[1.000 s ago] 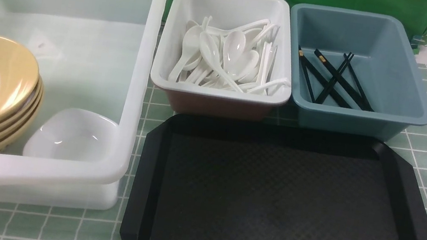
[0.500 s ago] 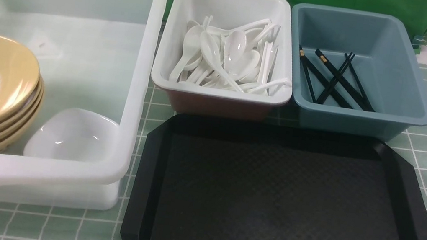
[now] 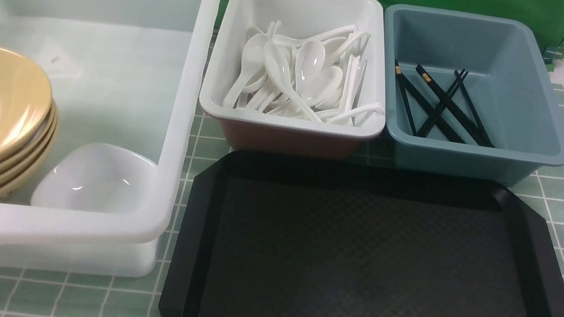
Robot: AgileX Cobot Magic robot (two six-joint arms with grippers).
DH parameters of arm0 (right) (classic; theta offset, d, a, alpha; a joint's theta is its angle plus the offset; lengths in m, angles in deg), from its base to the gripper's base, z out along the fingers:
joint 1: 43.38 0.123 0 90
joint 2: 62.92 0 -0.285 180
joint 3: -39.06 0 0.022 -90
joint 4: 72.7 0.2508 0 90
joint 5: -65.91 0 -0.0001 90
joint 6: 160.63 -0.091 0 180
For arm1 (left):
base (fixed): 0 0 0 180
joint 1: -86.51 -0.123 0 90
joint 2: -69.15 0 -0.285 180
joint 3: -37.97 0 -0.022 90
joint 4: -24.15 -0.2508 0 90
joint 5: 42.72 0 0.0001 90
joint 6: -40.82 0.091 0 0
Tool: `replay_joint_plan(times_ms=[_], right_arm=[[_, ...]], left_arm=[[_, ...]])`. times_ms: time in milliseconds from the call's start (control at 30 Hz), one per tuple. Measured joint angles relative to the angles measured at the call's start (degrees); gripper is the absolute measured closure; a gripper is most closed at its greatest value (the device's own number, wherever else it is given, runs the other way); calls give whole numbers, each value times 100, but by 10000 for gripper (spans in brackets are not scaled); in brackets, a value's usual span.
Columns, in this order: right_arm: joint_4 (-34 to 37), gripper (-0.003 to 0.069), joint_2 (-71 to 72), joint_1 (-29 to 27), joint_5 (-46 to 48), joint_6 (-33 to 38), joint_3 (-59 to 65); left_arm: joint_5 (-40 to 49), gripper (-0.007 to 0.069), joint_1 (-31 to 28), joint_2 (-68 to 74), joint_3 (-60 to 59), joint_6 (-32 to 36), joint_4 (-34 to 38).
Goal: On blue table put chopsticks spoon bowls plates into blue grey white boxes.
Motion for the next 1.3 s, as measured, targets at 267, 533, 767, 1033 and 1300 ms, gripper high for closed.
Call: replay_joint_plan(times_ms=[267, 533, 767, 1033, 1300], right_arm=[[0, 595, 0, 0, 5, 0, 0], [0, 589, 0, 0, 6, -2, 0], [0, 583, 0, 0, 10, -43, 0], [0, 580, 5, 0, 11, -73, 0], [0, 580, 5, 0, 11, -82, 0]], left_arm=[[0, 620, 0, 0, 0, 0, 0], [-110, 620, -27, -218, -201, 0, 26], [-48, 620, -722, -808, -874, 0, 126], [-406, 620, -1176, -822, -1754, -979, 525], [-574, 620, -1176, -822, -1782, -626, 506]])
